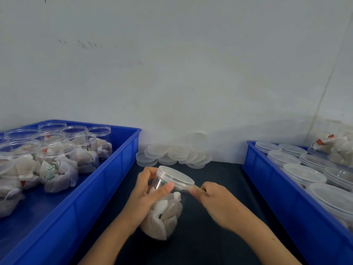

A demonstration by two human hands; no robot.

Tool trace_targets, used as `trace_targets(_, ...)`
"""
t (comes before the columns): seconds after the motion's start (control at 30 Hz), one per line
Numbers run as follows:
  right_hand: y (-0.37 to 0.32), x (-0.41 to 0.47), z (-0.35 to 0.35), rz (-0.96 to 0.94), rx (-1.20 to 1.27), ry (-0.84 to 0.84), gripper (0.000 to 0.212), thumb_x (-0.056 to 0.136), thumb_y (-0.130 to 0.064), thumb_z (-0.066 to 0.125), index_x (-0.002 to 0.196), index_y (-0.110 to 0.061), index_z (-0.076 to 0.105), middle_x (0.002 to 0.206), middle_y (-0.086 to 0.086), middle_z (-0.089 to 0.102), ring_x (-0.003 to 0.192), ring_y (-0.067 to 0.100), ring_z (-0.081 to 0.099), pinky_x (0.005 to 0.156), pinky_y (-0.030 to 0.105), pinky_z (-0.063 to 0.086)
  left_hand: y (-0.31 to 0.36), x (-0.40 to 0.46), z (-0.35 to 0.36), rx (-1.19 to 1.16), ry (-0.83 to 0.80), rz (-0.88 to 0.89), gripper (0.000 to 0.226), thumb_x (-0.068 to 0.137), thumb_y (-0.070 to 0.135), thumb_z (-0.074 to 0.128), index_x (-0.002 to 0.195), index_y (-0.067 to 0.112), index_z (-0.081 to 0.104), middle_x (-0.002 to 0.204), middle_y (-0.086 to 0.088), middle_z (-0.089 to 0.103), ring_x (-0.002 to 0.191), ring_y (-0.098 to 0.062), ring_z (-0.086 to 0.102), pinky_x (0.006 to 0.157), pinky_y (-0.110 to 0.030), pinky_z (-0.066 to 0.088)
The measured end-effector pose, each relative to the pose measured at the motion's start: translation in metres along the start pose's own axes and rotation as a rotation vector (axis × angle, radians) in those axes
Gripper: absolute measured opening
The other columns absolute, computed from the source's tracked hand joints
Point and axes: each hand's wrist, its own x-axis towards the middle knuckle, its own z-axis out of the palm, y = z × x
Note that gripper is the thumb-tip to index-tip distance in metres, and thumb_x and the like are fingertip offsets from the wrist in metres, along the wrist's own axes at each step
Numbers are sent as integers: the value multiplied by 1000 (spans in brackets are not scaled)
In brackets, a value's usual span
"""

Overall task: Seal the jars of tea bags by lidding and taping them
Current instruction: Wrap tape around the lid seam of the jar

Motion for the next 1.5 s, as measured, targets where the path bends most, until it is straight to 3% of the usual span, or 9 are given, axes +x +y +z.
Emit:
trace_targets(0.13,-3,0,4,29,-16,16,46,96,-58,39,74,-18,44,66,-5,42,59,9,38,56,25,36,-1,-3,4,31,35,57,46,66,67,62,106,43,61,116,8,59,110,-6,58,90,-23,47)
trace_targets(0.23,-4,-1,8,42,-29,19,47,96,-58,36,75,-18,49,66,-5,46,58,8,41,57,24,38,2,-4,10,128,0,84,77,59,79,64,125,42,51,118,21,63,114,1,57,94,-27,46)
trace_targets(0.37,-9,-3,9,12,-26,41,48,95,-59,39,67,-20,42,58,-7,40,50,6,34,49,19,33,5,-1,16,263,167,44,99,32,93,64,116,42,48,111,23,59,105,3,56,83,-19,46)
trace_targets(0.63,-11,-2,9,-58,201,-56,56,95,-54,46,92,-1,62,59,-2,57,48,6,47,58,27,45,0,2,9,137,244,-13,75,42,69,73,106,32,60,101,10,68,93,-1,63,73,-16,46)
trace_targets(0.8,-13,-7,2,-74,206,-116,54,92,-62,43,63,-17,55,45,-9,46,44,6,41,55,25,38,2,3,3,11,244,-54,72,42,60,76,103,24,67,93,9,74,84,5,66,66,-13,47)
trace_targets(0.9,-13,-9,-7,-121,122,-82,54,90,-65,42,64,-17,44,55,-2,40,51,13,33,54,28,33,2,4,-1,-54,227,-69,66,45,52,77,103,22,68,90,16,74,83,3,68,62,-9,50)
trace_targets(1.1,-12,-10,-14,-134,-19,-8,50,91,-62,41,71,-16,41,62,1,36,55,15,30,55,29,31,5,1,-2,-105,115,-110,59,49,52,82,100,24,71,95,7,76,89,-6,70,67,-16,52)
trace_targets(1.3,-5,-4,-10,-140,-87,54,53,91,-66,36,69,-17,42,60,-4,41,54,12,35,55,28,35,5,1,0,-140,53,-140,68,45,57,79,104,22,71,100,0,75,97,-17,70,89,-36,51)
trace_targets(1.5,-2,-1,-9,-135,-131,52,56,88,-70,33,69,-18,43,62,-4,43,57,11,38,58,29,38,5,0,-1,-158,-2,-139,74,46,54,79,111,20,68,106,-2,74,103,-20,68,92,-38,51)
